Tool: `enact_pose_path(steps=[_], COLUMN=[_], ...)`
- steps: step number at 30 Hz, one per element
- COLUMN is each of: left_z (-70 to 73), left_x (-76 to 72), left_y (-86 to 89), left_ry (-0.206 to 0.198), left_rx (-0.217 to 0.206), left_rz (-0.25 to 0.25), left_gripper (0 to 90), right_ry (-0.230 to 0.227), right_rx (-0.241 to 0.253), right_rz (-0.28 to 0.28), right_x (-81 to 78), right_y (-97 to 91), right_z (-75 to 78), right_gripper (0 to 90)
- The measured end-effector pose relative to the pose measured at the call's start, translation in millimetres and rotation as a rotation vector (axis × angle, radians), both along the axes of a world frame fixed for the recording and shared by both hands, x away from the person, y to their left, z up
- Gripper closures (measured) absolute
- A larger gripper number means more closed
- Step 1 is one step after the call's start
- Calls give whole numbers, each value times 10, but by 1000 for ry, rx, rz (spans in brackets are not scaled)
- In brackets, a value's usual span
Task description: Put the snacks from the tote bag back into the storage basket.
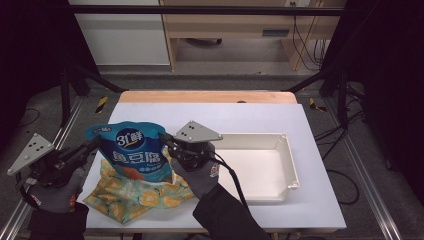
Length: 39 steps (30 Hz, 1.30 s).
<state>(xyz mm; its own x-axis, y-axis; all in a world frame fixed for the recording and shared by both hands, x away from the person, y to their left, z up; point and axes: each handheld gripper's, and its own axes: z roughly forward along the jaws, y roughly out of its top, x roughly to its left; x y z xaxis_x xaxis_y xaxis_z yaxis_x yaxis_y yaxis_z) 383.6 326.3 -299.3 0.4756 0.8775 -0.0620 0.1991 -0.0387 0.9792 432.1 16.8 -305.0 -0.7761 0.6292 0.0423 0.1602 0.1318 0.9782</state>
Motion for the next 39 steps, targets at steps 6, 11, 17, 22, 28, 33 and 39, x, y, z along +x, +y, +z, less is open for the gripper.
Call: enact_pose_path(steps=[6,11,17,22,28,33,39], left_z=[76,152,241,309,393,470,525], left_x=[6,-6,1,-10,-21,-35,-49], left_y=[9,-2,-19,-45,-81,-120,-178], left_ry=[-14,-27,-37,-48,-62,-75,-83], left_rx=[-6,-6,-9,-3,0,3,7], left_rz=[-1,-2,-4,-10,-17,-22,-30], left_gripper=[900,900,900,900,900,900,900], right_ry=[-15,-28,-42,-51,-66,-73,-89], right_rx=[-6,-8,1,4,7,13,12], right_rz=[-1,-3,-3,-6,-7,-9,-11], right_x=[2,12,3,-4,-36,-55,-84], right_y=[6,4,-18,-49,-93,-135,-195], right_z=[87,167,253,327,410,481,549], right_gripper=[900,900,900,900,900,900,900])
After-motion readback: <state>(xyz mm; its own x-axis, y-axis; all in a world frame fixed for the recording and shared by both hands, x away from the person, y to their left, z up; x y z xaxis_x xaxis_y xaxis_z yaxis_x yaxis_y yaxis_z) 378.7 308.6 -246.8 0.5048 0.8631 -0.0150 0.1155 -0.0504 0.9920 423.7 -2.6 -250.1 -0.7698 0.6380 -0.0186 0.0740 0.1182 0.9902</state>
